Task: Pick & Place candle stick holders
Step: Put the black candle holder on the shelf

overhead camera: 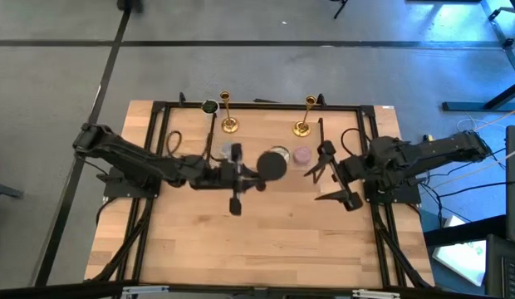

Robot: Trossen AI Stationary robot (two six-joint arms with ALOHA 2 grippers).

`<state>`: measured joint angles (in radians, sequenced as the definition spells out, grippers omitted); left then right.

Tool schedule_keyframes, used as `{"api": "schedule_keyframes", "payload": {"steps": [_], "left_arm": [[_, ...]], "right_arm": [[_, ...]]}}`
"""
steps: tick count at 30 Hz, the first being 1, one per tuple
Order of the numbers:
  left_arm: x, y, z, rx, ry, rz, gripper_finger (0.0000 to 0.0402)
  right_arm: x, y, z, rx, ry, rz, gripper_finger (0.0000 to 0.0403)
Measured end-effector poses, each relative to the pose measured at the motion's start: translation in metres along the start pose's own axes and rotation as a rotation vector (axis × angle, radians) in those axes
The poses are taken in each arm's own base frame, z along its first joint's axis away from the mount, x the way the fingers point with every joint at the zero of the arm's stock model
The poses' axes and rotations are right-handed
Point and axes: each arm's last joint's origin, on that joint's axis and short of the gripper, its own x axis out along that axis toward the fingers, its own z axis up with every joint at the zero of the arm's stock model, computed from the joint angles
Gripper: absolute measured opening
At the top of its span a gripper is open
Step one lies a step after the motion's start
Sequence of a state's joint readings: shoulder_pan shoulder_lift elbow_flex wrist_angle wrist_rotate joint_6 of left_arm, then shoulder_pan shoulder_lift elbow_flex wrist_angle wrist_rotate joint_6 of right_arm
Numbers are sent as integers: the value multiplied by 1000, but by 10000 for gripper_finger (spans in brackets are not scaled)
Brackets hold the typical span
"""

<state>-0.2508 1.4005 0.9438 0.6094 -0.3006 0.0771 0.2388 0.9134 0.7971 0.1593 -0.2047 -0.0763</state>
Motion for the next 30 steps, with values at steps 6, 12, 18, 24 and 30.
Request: {"api": "schedule_keyframes", "payload": {"steps": [6,12,18,24,30], "left_arm": [[25,-17,-34,-63,-59,-95,8],[54,-28,-38,-69,-77,-172,8],[64,-24,-29,-38,-79,-133,8],[66,-19,-31,-36,-68,-148,8],[69,-9,-34,-61,-45,-164,8]], "right_arm": [[9,6,-4,96,12,-10,316],[22,5,-12,120,24,-26,316],[22,5,-10,112,8,-26,316],[27,4,-14,75,14,-29,316],[35,3,-19,57,17,-30,295]]}}
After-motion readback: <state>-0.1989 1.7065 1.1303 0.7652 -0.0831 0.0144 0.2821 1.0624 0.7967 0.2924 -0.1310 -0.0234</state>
